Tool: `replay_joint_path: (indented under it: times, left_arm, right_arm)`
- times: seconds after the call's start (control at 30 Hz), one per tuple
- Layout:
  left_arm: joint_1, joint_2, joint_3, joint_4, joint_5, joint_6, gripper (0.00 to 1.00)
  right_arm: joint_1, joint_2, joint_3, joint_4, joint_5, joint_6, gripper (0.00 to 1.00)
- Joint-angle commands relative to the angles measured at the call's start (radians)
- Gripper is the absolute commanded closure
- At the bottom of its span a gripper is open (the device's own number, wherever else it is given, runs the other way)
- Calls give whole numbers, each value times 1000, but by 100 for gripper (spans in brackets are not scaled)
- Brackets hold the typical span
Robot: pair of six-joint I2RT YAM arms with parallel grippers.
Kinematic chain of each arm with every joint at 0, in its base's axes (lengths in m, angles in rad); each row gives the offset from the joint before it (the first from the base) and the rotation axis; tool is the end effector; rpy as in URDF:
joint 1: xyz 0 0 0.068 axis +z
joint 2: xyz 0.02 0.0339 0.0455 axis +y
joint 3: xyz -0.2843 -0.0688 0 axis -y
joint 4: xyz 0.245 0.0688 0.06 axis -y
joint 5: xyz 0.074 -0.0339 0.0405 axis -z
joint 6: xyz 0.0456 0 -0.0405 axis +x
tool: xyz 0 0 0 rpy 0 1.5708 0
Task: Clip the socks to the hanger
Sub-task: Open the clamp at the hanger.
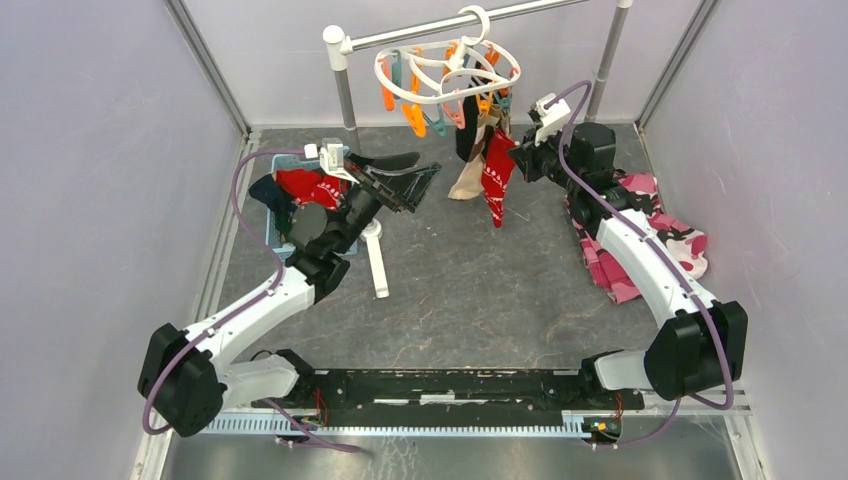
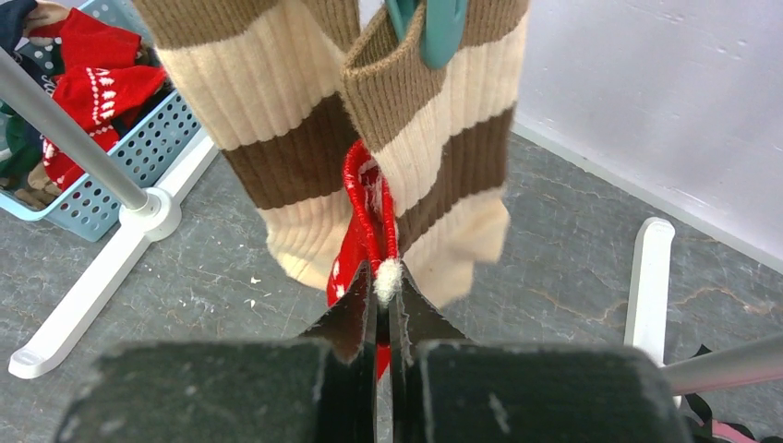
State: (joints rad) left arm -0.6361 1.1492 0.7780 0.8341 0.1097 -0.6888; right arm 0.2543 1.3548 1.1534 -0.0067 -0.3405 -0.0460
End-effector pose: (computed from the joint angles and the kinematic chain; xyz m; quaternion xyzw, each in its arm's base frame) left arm 0.2066 -0.1588 0.3932 0.0328 0.5263 -0.5450 0.6518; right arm 0.3113 0.0966 0.3768 -0.2200 0.7409 0.1954 0.6037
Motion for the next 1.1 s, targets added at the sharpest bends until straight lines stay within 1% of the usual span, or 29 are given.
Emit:
replay_joint_path:
  times: [0.0,0.13,0.3,0.43,0.57,0.67,0.77,0.9,1.0,1.07]
  left_arm:
    - [-26,-45,52,-38,-1,-24,2]
    - [-27,-98,13,-95,-4,13,3]
    - [-27,-152,-19,-123,39,51,6]
    - [-27,-163,4,-161,37,45,6]
    - [-35,-111,89,-230,21,5,7]
    - [-63,-57,178,-313,-48,7,7]
    - [-110,-8,235,-326,-104,28,8]
    - [-200,61,306,-350,-225,118,13]
    - [-234,98,362,-391,-342,183,17]
    - [-245,119,390,-415,-417,217,17]
  right_arm:
    - [-3,-9,8,60,-27,16,100]
    - [-3,7,11,63,-37,20,100]
    - [-2,18,15,66,-41,17,100]
    - [-4,27,22,66,-44,18,100]
    - [-4,36,32,67,-50,24,100]
    - [-4,41,35,67,-55,29,100]
    - [-3,40,33,67,-57,30,100]
    - [-3,35,33,66,-58,29,100]
    - [-4,31,31,66,-60,30,100]
    - [-3,27,30,66,-61,31,100]
